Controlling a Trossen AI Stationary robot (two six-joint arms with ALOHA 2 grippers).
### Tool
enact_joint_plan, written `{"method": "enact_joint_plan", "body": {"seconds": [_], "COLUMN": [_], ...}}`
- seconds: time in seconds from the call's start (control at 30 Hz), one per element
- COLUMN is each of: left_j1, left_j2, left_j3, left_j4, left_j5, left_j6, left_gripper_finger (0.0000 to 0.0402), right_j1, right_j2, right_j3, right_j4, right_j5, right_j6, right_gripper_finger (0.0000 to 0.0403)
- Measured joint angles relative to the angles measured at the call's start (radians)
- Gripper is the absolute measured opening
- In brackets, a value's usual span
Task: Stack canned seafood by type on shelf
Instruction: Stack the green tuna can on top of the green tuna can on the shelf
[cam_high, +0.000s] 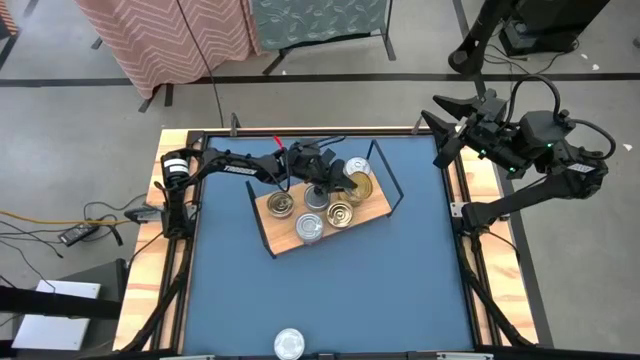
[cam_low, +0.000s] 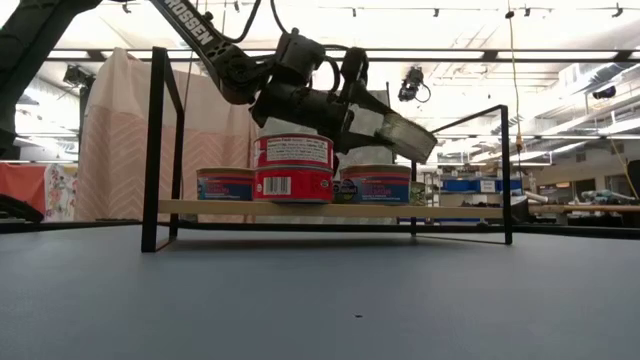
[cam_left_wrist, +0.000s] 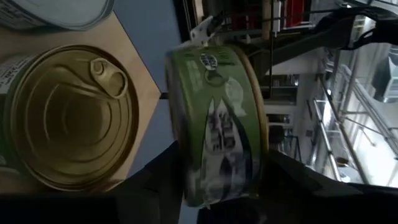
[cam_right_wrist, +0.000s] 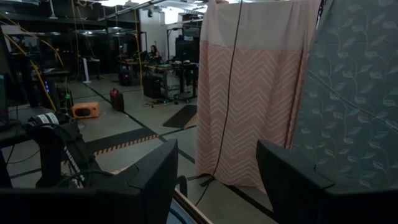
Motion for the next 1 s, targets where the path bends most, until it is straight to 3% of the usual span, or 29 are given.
{"method": "enact_joint_plan", "body": {"seconds": [0.23, 0.73, 1.0], "left_j1": [0.017, 0.089, 0.169], "left_j2": [0.0, -0.01, -0.087], "left_j3": [0.0, 0.0, 0.0], "left_j4": [0.0, -0.017, -0.031], "left_j5": [0.044, 0.192, 0.209], "left_j6": [0.0, 0.006, 0.115], "left_gripper_finger": [0.0209, 0.0211, 0.0211], "right_j1": [0.0, 0.0, 0.0], "right_j2": [0.0, 0.0, 0.0], "right_j3": [0.0, 0.0, 0.0], "right_j4": [0.0, 0.0, -0.046], "right_j5": [0.0, 0.0, 0.0], "right_j6": [0.001, 0.002, 0.02], "right_gripper_finger": [0.0229, 0.0229, 0.0219]}}
